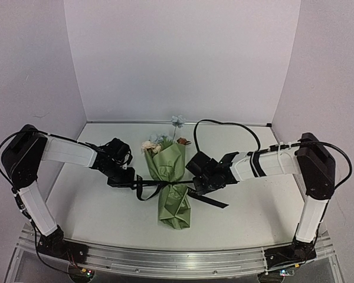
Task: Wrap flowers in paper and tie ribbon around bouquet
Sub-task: Tie the ribbon around the folded bouquet.
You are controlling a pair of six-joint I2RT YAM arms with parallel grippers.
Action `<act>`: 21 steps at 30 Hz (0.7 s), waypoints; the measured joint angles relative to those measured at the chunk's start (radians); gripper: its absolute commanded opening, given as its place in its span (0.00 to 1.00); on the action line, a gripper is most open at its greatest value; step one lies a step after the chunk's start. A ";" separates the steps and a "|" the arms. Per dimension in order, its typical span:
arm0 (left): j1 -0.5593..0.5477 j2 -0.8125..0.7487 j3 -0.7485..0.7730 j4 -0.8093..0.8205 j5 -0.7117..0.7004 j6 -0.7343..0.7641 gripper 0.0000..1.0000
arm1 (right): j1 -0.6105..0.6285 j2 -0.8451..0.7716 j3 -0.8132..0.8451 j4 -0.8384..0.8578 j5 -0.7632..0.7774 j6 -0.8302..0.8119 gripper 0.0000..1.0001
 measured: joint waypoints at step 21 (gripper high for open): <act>0.109 -0.057 -0.053 0.041 0.144 0.001 0.00 | -0.001 -0.159 -0.226 0.161 0.052 0.178 0.00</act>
